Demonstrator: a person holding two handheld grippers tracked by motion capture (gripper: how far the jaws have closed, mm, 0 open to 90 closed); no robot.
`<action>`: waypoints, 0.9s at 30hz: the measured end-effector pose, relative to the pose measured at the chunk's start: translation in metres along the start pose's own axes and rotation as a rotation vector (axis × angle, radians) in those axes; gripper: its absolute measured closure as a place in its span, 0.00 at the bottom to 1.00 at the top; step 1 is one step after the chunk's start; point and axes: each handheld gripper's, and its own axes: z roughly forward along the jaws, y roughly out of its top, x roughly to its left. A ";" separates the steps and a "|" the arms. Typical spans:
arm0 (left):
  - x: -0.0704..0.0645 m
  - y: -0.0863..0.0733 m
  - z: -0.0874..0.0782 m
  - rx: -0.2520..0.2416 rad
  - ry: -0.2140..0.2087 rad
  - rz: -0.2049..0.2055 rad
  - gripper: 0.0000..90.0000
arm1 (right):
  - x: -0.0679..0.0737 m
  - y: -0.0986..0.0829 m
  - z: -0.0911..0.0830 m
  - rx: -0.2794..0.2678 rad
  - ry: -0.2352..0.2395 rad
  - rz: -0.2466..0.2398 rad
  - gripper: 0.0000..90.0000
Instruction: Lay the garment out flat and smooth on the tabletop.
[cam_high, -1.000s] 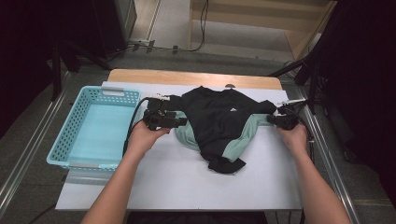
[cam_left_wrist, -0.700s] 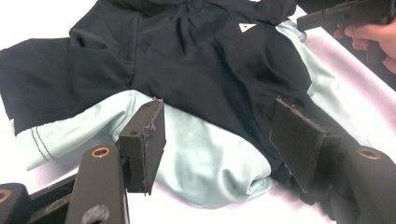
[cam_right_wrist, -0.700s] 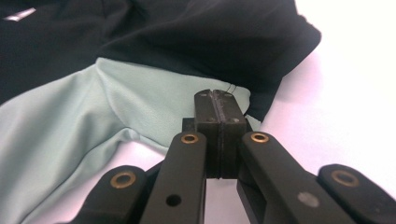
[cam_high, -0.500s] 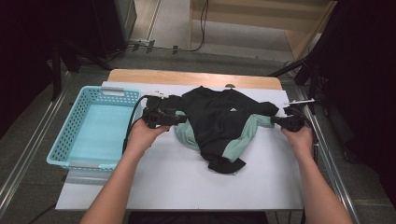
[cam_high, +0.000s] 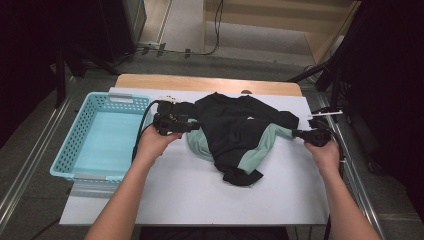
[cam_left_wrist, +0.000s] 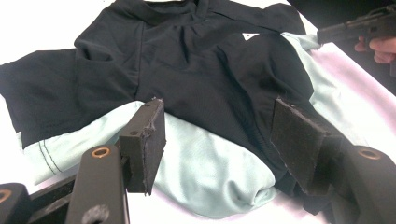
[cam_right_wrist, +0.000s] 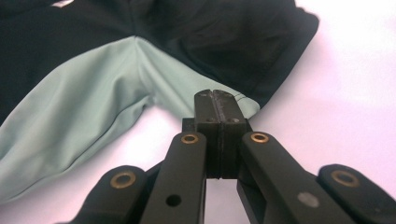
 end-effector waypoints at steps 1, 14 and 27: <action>0.000 0.001 0.000 0.003 0.001 0.003 0.41 | 0.001 -0.002 0.000 0.006 0.003 -0.001 0.97; 0.000 0.004 0.001 0.005 0.005 0.017 0.41 | -0.009 -0.008 -0.012 -0.100 0.012 -0.015 0.66; -0.005 -0.006 -0.007 0.005 0.020 0.019 0.41 | -0.028 0.005 0.012 -0.087 -0.033 0.050 0.55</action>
